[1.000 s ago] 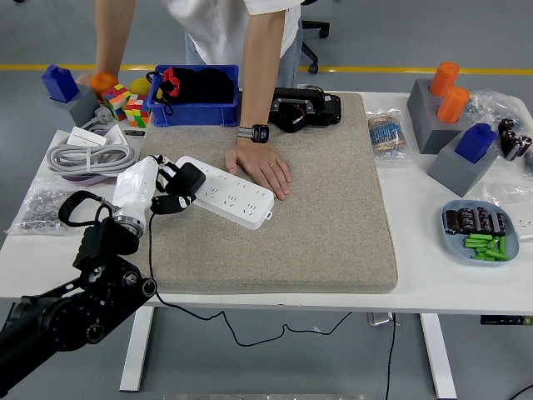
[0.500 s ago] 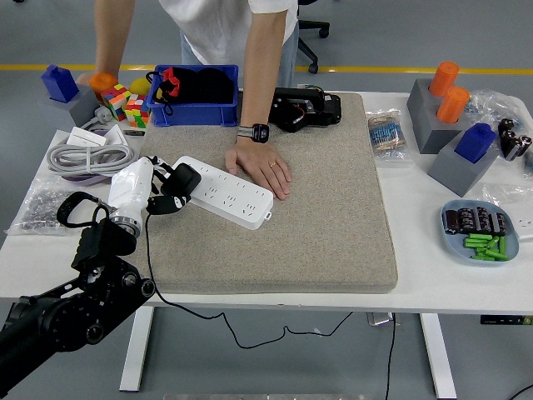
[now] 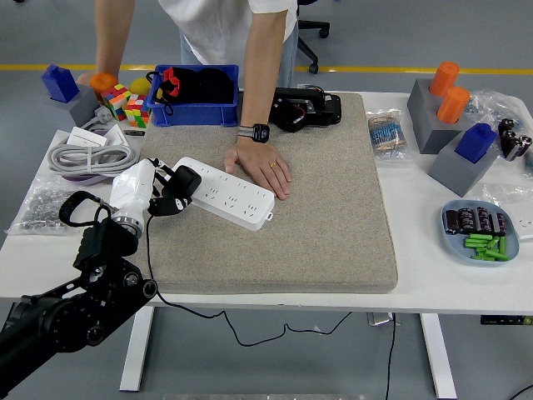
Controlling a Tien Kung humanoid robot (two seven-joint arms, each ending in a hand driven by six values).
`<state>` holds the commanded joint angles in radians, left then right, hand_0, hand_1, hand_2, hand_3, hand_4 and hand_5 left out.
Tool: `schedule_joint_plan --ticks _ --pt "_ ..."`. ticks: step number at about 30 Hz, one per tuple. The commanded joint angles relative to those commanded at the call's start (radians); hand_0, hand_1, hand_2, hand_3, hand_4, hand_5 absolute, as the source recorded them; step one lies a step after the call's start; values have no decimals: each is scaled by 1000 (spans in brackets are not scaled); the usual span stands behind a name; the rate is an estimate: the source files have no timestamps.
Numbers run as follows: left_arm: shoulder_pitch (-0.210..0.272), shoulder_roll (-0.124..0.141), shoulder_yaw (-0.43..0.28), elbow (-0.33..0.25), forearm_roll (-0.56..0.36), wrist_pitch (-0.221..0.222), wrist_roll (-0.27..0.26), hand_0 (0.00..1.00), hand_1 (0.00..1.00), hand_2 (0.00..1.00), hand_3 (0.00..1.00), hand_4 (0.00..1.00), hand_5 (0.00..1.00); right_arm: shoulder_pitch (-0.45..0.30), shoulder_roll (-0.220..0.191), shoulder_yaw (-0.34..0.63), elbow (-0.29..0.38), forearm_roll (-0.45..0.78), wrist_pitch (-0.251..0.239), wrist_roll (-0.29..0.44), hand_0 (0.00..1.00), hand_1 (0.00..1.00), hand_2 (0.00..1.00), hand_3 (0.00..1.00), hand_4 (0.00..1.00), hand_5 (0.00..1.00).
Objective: Press the white button,pick up the black plug,place it near the board,insert it into the board
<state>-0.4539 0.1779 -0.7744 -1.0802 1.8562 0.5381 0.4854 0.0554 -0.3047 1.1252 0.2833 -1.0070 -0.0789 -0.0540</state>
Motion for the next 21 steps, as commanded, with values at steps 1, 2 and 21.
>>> schedule_joint_plan --ticks 1,2,21 --pt "0 0 -1 -1 0 -1 1 321 377 378 559 819 2 0 0 0 0 0 0 0 604 577 570 581 640 361" --pt "1 0 -2 -3 0 -5 4 321 377 378 559 819 2 -1 0 0 0 0 0 0 604 577 570 581 640 361" --pt "4 0 -10 -35 23 -58 70 397 513 455 580 998 174 1 1 0 0 0 1 1 604 577 570 582 640 361"
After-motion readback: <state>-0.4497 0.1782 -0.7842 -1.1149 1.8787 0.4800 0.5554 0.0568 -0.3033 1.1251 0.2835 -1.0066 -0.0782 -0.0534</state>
